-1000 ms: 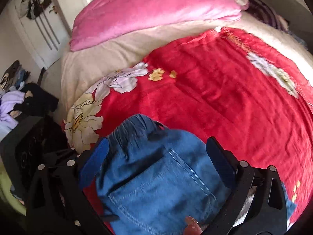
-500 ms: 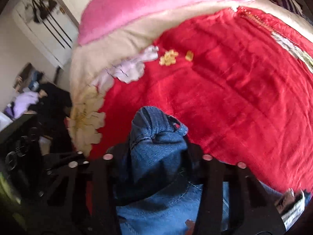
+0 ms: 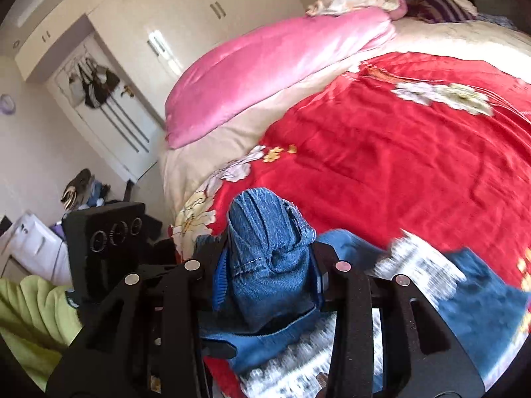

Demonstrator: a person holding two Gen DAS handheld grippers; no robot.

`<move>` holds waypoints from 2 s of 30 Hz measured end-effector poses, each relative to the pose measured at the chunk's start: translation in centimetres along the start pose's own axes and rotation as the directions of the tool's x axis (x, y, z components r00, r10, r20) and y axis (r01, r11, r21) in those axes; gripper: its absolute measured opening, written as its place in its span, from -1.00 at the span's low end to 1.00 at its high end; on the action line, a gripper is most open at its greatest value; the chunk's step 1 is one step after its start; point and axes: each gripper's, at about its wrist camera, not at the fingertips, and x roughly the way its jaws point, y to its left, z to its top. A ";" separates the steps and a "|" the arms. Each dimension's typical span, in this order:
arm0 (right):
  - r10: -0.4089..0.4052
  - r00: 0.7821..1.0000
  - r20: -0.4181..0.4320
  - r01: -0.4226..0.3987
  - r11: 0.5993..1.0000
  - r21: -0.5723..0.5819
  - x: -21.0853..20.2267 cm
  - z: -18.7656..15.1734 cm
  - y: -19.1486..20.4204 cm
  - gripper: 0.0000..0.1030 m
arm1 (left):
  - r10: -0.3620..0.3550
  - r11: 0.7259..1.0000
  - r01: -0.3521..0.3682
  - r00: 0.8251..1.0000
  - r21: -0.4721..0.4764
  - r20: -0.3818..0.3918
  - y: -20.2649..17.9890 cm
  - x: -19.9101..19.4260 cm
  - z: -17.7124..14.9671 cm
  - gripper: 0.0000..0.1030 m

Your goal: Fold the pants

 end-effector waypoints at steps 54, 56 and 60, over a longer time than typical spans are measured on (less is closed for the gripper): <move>-0.490 0.825 0.283 0.512 0.859 -0.004 -15.7 -16.1 3.6 0.82 | 0.236 0.905 -0.221 0.972 0.363 0.003 -9.8 2.7 -0.7 0.91; -0.481 0.834 0.271 0.510 0.859 -0.042 -15.0 -16.6 4.2 0.82 | 0.235 0.904 -0.217 0.972 0.369 -0.003 -9.5 3.2 -0.1 0.91; -0.438 0.870 0.226 0.469 0.877 -0.105 -12.7 -17.2 5.5 0.82 | 0.207 0.917 -0.187 0.978 0.352 -0.020 -8.5 4.3 1.9 0.90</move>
